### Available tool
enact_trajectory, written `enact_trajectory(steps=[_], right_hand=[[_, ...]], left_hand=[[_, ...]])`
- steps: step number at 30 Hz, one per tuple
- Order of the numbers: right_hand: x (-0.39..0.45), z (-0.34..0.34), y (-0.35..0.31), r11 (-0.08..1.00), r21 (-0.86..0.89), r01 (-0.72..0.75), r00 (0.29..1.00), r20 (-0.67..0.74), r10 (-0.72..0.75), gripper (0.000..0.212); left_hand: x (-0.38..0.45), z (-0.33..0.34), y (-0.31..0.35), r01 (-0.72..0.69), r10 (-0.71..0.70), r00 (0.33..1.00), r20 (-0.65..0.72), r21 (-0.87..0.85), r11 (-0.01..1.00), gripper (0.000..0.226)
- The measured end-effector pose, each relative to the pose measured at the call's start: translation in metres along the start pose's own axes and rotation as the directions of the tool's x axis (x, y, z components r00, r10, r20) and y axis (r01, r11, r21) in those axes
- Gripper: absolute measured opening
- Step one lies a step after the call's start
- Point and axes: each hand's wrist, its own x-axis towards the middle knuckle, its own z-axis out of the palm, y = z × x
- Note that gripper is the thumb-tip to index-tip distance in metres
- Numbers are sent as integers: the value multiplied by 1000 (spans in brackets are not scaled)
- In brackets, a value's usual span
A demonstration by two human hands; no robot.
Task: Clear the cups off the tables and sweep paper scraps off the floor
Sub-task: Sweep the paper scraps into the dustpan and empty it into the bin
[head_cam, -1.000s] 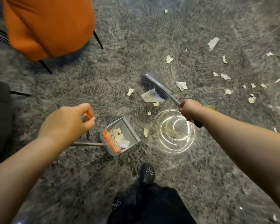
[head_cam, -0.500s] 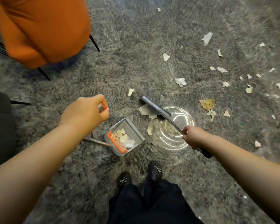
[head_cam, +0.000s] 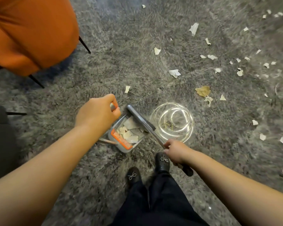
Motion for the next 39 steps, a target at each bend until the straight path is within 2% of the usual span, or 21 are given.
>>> enact_trajectory(steps=[9, 16, 25, 30, 35, 39], right_hand=[[-41, 12, -12, 971, 232, 54, 996, 51, -67, 32], [-60, 10, -21, 966, 251, 61, 998, -32, -55, 33], [-48, -20, -32, 918, 390, 66, 991, -131, -15, 31], [-15, -58, -50, 911, 409, 61, 988, -155, 3, 33], [32, -119, -79, 943, 328, 63, 987, -160, -11, 26], [81, -173, -108, 963, 262, 56, 989, -144, -19, 21]], left_hand=[[-19, -6, -16, 11, -11, 1000, -21, -19, 1000, 22], [-35, -13, -39, -31, 31, 999, 7, 3, 1000, 23], [-37, -33, -79, 94, -99, 988, -122, -49, 994, 19], [-3, -52, -85, 132, -141, 980, -143, -76, 988, 18], [61, -70, -87, 151, -158, 975, -154, -55, 987, 18], [130, -80, -86, 119, -120, 982, -144, -16, 993, 20]])
